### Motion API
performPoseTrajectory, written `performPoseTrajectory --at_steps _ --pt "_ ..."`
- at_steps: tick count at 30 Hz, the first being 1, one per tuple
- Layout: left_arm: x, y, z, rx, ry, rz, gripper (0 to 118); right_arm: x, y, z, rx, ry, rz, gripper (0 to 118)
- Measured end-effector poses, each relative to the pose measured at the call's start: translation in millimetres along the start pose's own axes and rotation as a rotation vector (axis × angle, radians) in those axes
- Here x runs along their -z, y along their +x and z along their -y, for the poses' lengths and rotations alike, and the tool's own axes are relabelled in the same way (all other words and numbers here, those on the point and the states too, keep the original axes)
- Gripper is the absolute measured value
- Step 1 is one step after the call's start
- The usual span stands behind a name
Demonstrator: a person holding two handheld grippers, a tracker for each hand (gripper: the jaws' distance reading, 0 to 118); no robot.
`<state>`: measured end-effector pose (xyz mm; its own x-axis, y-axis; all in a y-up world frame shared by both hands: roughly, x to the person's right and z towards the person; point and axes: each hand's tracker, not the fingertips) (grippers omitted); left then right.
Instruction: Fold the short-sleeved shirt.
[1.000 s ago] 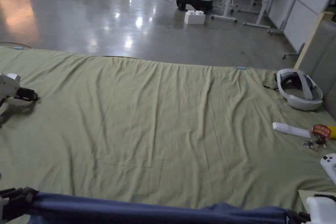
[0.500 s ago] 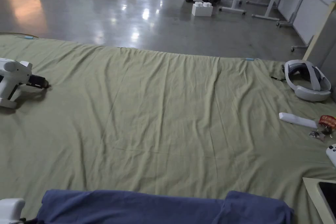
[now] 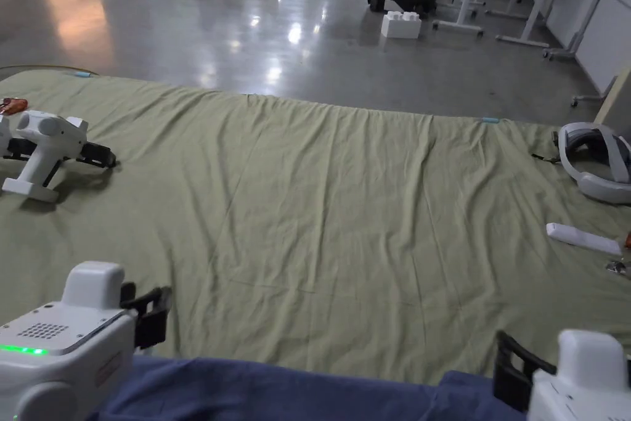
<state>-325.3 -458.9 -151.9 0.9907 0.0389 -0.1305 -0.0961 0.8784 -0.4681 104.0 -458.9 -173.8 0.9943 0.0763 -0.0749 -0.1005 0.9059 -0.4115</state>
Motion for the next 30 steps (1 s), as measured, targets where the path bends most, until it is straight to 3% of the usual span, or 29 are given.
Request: performPoseTrajectory --at_steps 4,6,8,11,14,15,20,26,30 --pt "7 27 -25 0.001 0.162 -0.033 50 15 -39 -26 -0.002 0.156 -0.003 69" --pt "8 38 -34 0.016 0.213 -0.049 48 19 -52 -35 0.008 0.226 -0.002 54" --pt "11 43 -37 0.015 0.264 -0.058 39 19 -63 -43 0.017 0.285 0.014 34" --pt "8 48 -43 0.004 0.307 -0.072 30 19 -73 -49 0.044 0.337 0.029 26" --pt "10 47 -44 -0.001 0.322 -0.071 7 17 -78 -54 0.044 0.356 0.012 12" --pt "9 47 -44 0.007 0.329 -0.08 2 17 -79 -56 0.042 0.357 0.01 10" --pt "-2 42 -41 0.029 0.317 -0.074 1 20 -81 -59 0.05 0.334 -0.012 7" --pt "-2 -29 -16 -0.115 0.028 0.064 1 25 -79 -56 0.064 0.286 -0.032 7" --pt "1 -77 16 -0.184 -0.167 0.068 1 31 -82 -48 0.048 0.234 -0.05 7"
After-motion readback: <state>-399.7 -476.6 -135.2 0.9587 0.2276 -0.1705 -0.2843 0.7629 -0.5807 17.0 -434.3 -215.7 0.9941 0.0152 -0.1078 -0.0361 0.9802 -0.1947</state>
